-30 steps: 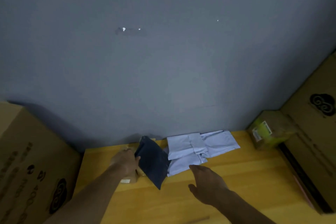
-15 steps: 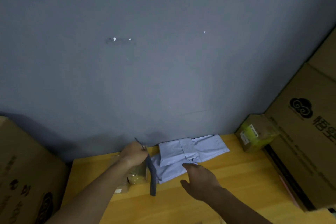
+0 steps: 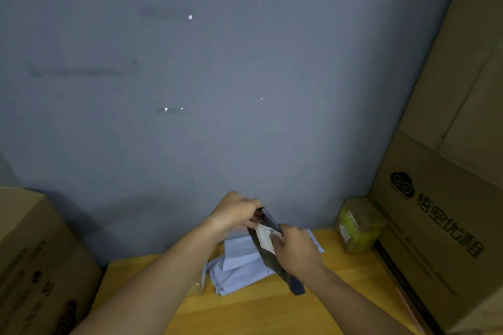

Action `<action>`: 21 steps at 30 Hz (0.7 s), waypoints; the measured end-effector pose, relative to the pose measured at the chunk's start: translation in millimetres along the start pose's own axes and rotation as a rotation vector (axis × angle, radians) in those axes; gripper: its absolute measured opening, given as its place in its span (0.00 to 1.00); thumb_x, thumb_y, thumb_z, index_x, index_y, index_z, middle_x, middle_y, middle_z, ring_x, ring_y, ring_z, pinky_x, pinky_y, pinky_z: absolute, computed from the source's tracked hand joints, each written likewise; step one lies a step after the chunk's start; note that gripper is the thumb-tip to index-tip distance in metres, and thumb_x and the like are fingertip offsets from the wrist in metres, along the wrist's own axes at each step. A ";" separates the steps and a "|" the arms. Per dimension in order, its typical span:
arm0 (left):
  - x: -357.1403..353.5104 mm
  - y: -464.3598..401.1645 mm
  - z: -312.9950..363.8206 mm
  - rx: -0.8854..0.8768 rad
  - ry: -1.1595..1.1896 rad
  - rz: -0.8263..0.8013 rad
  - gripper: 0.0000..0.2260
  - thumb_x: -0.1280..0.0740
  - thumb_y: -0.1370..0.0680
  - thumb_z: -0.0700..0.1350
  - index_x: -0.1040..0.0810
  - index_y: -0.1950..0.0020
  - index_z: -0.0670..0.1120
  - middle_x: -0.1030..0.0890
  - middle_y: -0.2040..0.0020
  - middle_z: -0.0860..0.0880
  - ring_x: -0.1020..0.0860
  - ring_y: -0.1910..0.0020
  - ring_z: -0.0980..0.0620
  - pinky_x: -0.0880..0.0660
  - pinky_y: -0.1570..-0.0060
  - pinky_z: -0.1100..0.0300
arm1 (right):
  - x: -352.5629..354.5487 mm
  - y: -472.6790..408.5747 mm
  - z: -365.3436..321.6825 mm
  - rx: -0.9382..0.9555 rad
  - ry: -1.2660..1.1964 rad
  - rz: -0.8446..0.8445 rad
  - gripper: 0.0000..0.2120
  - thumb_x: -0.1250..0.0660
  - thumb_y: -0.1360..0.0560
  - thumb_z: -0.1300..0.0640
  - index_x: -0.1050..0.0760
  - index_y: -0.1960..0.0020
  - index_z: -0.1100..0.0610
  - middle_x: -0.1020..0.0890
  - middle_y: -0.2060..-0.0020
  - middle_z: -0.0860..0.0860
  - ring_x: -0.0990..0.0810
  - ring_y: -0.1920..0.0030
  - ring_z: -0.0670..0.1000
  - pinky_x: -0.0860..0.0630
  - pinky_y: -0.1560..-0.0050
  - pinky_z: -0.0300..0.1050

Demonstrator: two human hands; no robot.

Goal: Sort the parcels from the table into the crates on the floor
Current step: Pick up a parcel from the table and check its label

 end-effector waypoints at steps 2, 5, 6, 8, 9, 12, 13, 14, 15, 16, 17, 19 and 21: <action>-4.6 10.9 12.8 -0.109 -0.042 -0.025 0.14 0.33 0.20 0.52 0.17 0.49 0.41 0.13 0.54 0.45 0.14 0.58 0.49 0.20 0.57 0.60 | 20.9 7.2 12.0 -0.037 -0.075 0.016 0.11 0.39 0.18 0.51 0.23 0.52 0.56 0.16 0.55 0.56 0.18 0.53 0.58 0.24 0.56 0.50; -5.4 24.4 25.8 -0.327 -0.104 0.033 0.10 0.26 0.24 0.50 0.17 0.49 0.45 0.14 0.52 0.50 0.15 0.56 0.53 0.22 0.56 0.64 | 54.3 18.5 29.6 -0.032 -0.145 -0.017 0.11 0.37 0.18 0.52 0.24 0.58 0.52 0.15 0.57 0.53 0.17 0.56 0.53 0.25 0.62 0.45; -6.4 29.8 29.4 -0.395 -0.145 0.045 0.09 0.24 0.26 0.49 0.17 0.49 0.48 0.14 0.53 0.52 0.16 0.56 0.54 0.23 0.55 0.65 | 65.5 24.1 33.2 -0.017 -0.160 -0.046 0.12 0.37 0.18 0.52 0.26 0.61 0.51 0.16 0.60 0.50 0.18 0.59 0.50 0.28 0.65 0.41; -13.2 40.3 36.4 -0.484 -0.230 0.010 0.12 0.21 0.29 0.47 0.18 0.47 0.52 0.16 0.53 0.56 0.18 0.54 0.56 0.23 0.54 0.63 | 85.2 35.2 37.3 0.007 -0.177 -0.103 0.15 0.36 0.18 0.53 0.28 0.64 0.48 0.21 0.65 0.44 0.23 0.65 0.42 0.31 0.68 0.36; -18.5 46.3 40.4 -0.520 -0.277 -0.015 0.14 0.21 0.29 0.46 0.18 0.46 0.53 0.17 0.52 0.57 0.18 0.52 0.56 0.23 0.54 0.64 | 93.8 40.5 38.7 0.014 -0.177 -0.123 0.15 0.35 0.18 0.53 0.27 0.64 0.47 0.22 0.67 0.43 0.24 0.66 0.40 0.31 0.68 0.34; -34.8 63.1 54.4 -0.630 -0.363 -0.072 0.09 0.22 0.27 0.45 0.16 0.50 0.54 0.16 0.51 0.58 0.18 0.51 0.59 0.22 0.50 0.64 | 113.9 54.9 42.2 0.035 -0.172 -0.148 0.13 0.35 0.18 0.53 0.25 0.61 0.47 0.20 0.64 0.42 0.21 0.65 0.39 0.30 0.67 0.32; -39.3 65.8 57.1 -0.659 -0.362 -0.084 0.06 0.23 0.27 0.43 0.16 0.53 0.54 0.15 0.55 0.57 0.17 0.53 0.59 0.21 0.50 0.62 | 118.8 58.4 44.7 0.039 -0.179 -0.149 0.11 0.34 0.18 0.53 0.23 0.60 0.48 0.18 0.63 0.43 0.20 0.63 0.39 0.27 0.65 0.33; -42.3 69.1 59.5 -0.677 -0.369 -0.082 0.06 0.24 0.26 0.43 0.16 0.57 0.55 0.14 0.58 0.57 0.17 0.56 0.59 0.21 0.51 0.61 | 123.5 62.1 47.9 0.043 -0.185 -0.142 0.09 0.33 0.19 0.52 0.21 0.57 0.51 0.16 0.60 0.45 0.18 0.61 0.41 0.24 0.62 0.36; -43.8 70.4 60.8 -0.687 -0.366 -0.067 0.07 0.25 0.25 0.42 0.17 0.59 0.55 0.14 0.60 0.58 0.17 0.59 0.59 0.21 0.53 0.62 | 128.9 66.2 51.2 0.043 -0.184 -0.132 0.08 0.32 0.20 0.51 0.19 0.54 0.53 0.14 0.57 0.48 0.16 0.58 0.44 0.21 0.58 0.41; -43.4 70.4 61.4 -0.683 -0.346 -0.037 0.09 0.24 0.25 0.42 0.17 0.61 0.55 0.15 0.62 0.59 0.18 0.61 0.61 0.23 0.54 0.63 | 134.3 70.3 56.1 0.043 -0.180 -0.115 0.09 0.30 0.21 0.50 0.18 0.52 0.55 0.13 0.55 0.49 0.15 0.55 0.47 0.19 0.54 0.46; -42.1 69.9 62.0 -0.672 -0.301 -0.002 0.09 0.24 0.26 0.42 0.18 0.62 0.56 0.16 0.64 0.59 0.19 0.62 0.62 0.24 0.55 0.64 | 140.0 74.3 62.1 0.043 -0.174 -0.093 0.10 0.29 0.22 0.49 0.17 0.51 0.56 0.13 0.54 0.51 0.15 0.54 0.50 0.19 0.52 0.50; -36.0 68.2 61.4 -0.616 -0.163 0.079 0.09 0.23 0.26 0.41 0.18 0.61 0.54 0.16 0.63 0.56 0.19 0.62 0.59 0.24 0.54 0.63 | 151.3 81.8 77.0 0.027 -0.178 -0.045 0.10 0.26 0.24 0.49 0.16 0.51 0.56 0.13 0.56 0.52 0.15 0.54 0.52 0.20 0.51 0.50; -29.4 70.9 61.4 -0.542 0.010 0.105 0.06 0.24 0.26 0.39 0.18 0.57 0.50 0.15 0.59 0.50 0.17 0.59 0.53 0.22 0.51 0.60 | 161.3 87.7 91.5 -0.010 -0.216 -0.004 0.07 0.25 0.25 0.52 0.16 0.52 0.55 0.14 0.57 0.51 0.15 0.55 0.49 0.19 0.52 0.47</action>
Point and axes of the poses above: each hand's wrist, its own y-axis away from the middle knuckle, its own x-axis out of the back of the hand, z = x × y, the point moved 2 cm from there along -y, towards the middle knuckle
